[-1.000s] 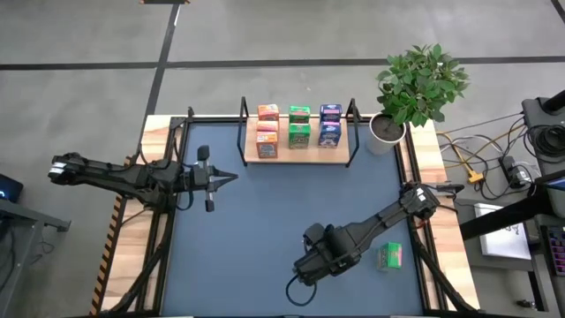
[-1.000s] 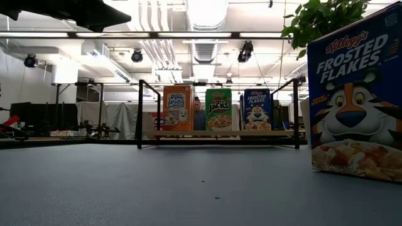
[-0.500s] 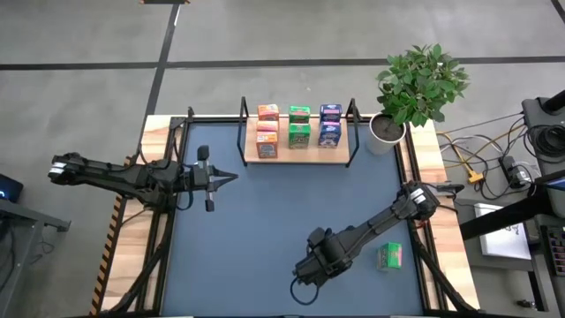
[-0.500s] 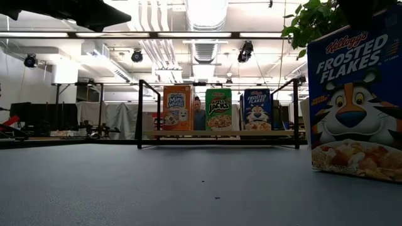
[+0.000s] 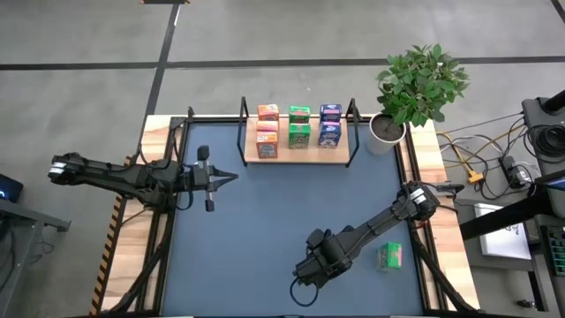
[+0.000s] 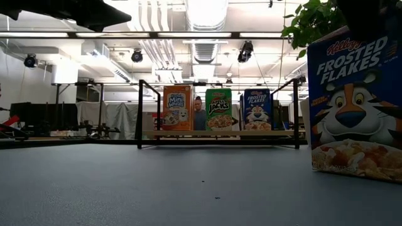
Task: Stack cereal on shelf
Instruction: Put the blue cereal box on the shelf
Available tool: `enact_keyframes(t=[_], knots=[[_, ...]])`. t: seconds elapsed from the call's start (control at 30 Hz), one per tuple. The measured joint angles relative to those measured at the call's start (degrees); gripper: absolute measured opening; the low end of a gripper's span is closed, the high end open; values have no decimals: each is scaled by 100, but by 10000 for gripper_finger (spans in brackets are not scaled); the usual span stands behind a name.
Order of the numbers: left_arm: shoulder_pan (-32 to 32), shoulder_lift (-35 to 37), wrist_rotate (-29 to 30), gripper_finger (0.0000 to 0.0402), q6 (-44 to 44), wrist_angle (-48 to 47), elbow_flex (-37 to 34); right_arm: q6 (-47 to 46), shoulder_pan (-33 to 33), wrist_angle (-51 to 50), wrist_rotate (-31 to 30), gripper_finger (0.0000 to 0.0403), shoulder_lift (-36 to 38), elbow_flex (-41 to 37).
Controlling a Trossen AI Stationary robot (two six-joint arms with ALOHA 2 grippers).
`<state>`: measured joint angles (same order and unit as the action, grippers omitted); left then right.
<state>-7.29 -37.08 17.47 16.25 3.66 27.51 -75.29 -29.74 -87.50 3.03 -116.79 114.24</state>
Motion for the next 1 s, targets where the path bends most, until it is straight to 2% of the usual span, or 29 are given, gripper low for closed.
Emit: enact_keyframes(t=[0.27,0.53,0.77,1.0], knots=[[-1,0,0,0,-2,0,0,189,35,-46,-15,128,9,148],[0,0,0,0,-25,0,0,1137,498,-258,-388,130,161,587],[-2,0,0,0,-48,-11,0,3183,1376,-244,-912,124,455,797],[-1,-4,0,0,-70,-22,0,6281,2419,-247,-1640,127,706,800]])
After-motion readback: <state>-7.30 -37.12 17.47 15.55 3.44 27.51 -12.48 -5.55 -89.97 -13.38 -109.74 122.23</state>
